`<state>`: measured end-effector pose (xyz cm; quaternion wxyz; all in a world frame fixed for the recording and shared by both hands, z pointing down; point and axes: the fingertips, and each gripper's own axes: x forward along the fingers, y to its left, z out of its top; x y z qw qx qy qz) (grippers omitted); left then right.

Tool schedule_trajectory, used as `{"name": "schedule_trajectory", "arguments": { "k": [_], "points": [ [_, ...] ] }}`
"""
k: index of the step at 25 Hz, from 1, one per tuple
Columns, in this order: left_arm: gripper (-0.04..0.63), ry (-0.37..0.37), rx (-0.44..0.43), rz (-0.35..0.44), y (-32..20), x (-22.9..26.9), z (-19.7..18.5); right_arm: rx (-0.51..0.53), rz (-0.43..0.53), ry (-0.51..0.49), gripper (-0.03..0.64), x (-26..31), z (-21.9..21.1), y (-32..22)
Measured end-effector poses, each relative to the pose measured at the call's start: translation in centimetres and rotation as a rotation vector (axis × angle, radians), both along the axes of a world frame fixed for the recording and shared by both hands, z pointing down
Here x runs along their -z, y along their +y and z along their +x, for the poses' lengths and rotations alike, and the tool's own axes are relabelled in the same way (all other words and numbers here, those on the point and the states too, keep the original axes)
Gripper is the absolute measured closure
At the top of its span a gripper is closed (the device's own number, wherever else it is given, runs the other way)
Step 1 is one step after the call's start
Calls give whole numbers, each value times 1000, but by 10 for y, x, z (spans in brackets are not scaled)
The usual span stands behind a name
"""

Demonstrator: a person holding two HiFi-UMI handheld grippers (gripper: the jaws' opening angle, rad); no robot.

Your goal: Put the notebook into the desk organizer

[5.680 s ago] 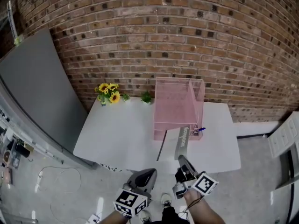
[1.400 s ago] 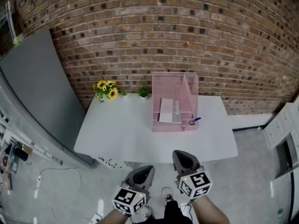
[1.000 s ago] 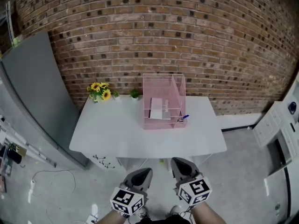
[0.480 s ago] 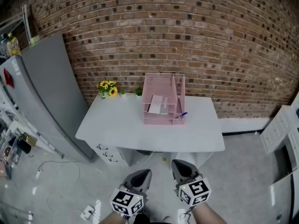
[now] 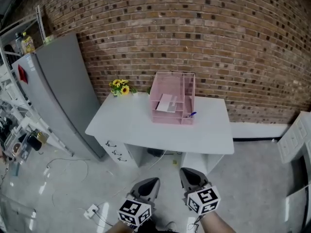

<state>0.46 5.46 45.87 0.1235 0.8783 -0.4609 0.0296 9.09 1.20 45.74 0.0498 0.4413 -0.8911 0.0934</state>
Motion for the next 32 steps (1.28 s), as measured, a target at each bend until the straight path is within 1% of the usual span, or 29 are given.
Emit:
{"name": "schedule_trajectory", "arguments": {
  "k": [6, 32],
  "points": [
    [591, 1, -10, 17, -6, 4, 11, 4, 8, -7, 614, 0, 5, -2],
    [591, 13, -6, 23, -10, 9, 14, 5, 12, 0, 614, 5, 5, -1]
  ]
}}
